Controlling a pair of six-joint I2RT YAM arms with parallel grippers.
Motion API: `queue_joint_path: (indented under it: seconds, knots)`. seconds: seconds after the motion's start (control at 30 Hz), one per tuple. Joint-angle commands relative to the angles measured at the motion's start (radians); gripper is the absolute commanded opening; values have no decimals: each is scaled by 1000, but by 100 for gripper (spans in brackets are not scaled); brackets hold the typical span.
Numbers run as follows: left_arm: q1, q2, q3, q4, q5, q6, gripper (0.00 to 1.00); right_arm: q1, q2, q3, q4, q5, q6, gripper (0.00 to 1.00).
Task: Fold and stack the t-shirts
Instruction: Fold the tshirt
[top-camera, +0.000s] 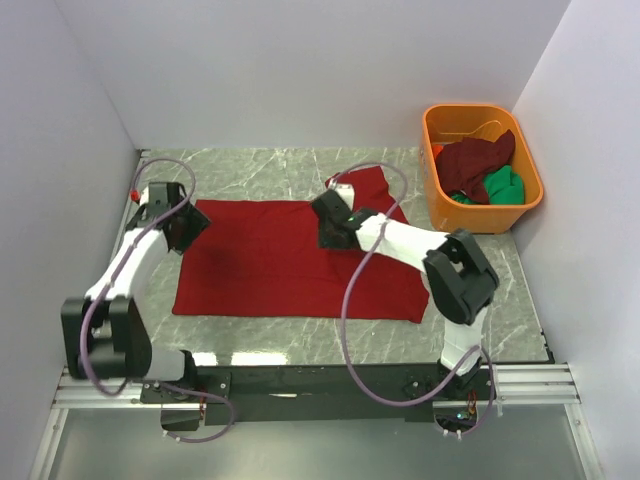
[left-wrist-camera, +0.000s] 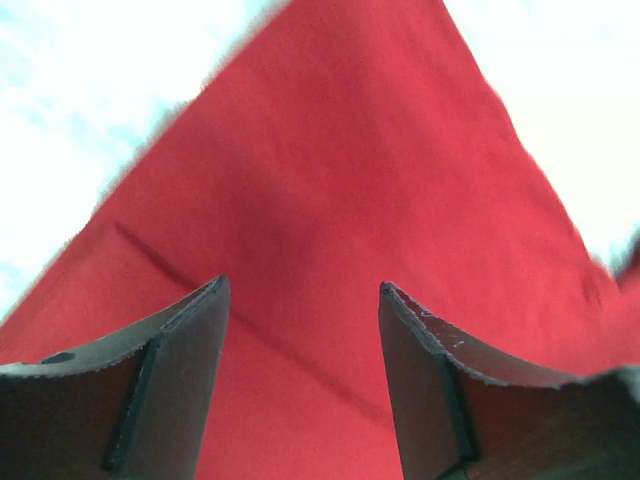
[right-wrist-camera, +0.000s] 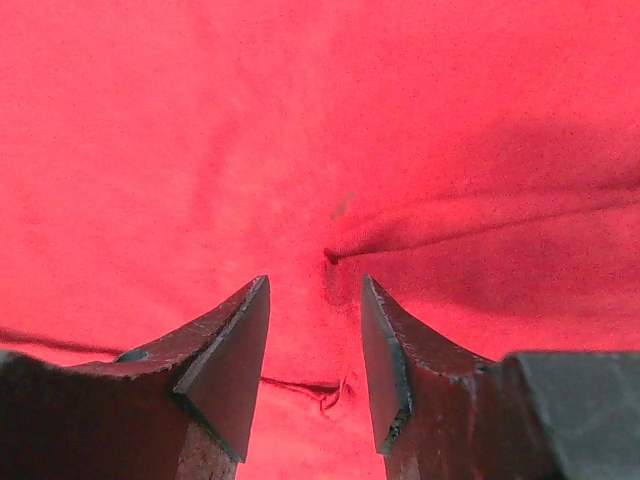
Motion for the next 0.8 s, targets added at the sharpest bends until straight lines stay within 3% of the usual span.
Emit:
queue_joint_path:
  seconds: [0.0,0.23,0.47,0.77]
  knots:
    - [-3,106,116,18,-193,-114,66,-64,-117,37,68,-23,-34,49]
    - [-3,425,399,-46,-358,-180,59,-214,-110,93,135,-141,-76,47]
    - [-8,765,755,-117,-384,-146,53,-285,-86,104,183,-195,-76,46]
    - [-26,933,960,-142,-370,-95,49,-297,-67,94,195,-199,-79,45]
